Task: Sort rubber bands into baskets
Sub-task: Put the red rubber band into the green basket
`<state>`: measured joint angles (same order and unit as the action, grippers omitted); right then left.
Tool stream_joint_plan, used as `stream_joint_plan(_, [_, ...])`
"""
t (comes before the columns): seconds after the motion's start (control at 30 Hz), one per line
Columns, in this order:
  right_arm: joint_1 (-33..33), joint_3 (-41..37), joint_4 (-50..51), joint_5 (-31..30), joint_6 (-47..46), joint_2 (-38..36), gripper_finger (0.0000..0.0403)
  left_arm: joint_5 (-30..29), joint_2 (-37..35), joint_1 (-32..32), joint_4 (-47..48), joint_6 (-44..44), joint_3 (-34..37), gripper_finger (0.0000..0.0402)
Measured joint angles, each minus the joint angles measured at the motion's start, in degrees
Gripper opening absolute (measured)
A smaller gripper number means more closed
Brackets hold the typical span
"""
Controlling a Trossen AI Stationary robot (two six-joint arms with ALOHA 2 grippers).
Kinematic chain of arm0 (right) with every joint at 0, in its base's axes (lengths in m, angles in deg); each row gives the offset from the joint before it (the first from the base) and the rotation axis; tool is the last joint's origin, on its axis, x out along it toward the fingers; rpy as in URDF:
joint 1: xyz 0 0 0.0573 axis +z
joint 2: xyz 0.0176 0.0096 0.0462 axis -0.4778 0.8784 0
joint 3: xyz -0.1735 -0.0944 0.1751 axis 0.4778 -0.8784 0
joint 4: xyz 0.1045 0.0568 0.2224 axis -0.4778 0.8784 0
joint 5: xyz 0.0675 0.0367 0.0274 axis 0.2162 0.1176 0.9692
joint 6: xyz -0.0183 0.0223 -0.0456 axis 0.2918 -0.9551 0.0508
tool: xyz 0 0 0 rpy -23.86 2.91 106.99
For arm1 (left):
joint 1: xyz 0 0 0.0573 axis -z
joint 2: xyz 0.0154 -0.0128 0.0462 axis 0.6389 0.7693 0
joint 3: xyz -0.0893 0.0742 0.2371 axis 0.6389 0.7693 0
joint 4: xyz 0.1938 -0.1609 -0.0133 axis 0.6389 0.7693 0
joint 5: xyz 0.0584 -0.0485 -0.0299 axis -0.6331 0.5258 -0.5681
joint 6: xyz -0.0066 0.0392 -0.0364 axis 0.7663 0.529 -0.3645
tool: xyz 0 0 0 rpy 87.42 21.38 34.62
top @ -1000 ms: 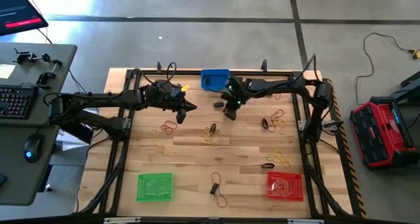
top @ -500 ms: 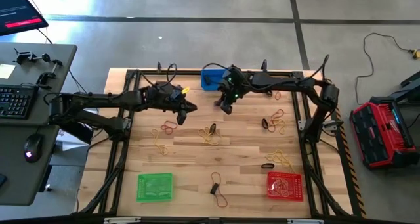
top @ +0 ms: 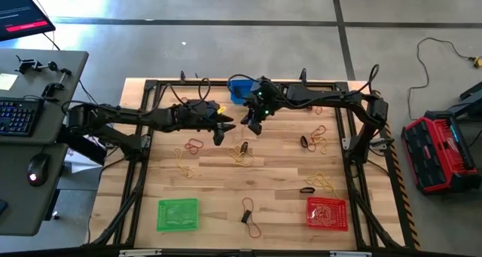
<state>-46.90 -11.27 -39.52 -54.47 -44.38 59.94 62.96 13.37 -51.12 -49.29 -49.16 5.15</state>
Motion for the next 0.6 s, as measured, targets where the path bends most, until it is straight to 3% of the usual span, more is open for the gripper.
stream_joint_plan(0.6, [3.82,0.0,-1.96,0.55,-4.24,-0.02,0.0,6.33,6.1,0.67,-1.09,3.39,-3.96,0.0137])
